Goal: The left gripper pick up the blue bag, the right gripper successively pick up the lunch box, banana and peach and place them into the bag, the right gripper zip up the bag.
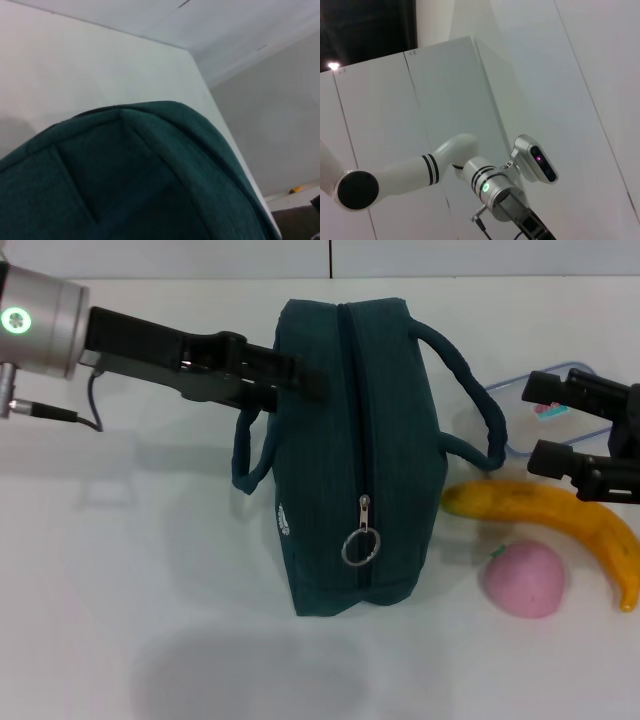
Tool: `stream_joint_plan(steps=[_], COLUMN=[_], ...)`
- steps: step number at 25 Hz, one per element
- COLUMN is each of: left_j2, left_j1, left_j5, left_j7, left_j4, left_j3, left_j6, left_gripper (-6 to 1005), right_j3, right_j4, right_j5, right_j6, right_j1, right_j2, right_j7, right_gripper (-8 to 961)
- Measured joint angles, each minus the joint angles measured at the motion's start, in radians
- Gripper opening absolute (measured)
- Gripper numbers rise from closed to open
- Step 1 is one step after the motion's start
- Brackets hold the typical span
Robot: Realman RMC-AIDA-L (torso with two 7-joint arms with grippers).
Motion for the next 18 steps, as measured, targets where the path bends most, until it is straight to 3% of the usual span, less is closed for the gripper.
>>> stream_joint_plan(steps=[13,18], left_j2=[0.003,0.003], left_j1=[-0.027,-0.024], left_j5=[0.054,0.051], left_j7=[0.000,-0.003], left_j4=[0.001,0.000], left_j3=[-0.001,-0.005], left_j6=[-0.019,-0.018], left_gripper=[794,617], right_j3=[-0.005,-0.006], right_j4=[0.014,0.014], right_j5=[0.000,0.000], right_j6=[0.003,0.003], right_j1=[-0.017,-0.022], right_j2=[0.003,0.010], right_j7=[-0.011,-0.011], right_gripper=[830,826])
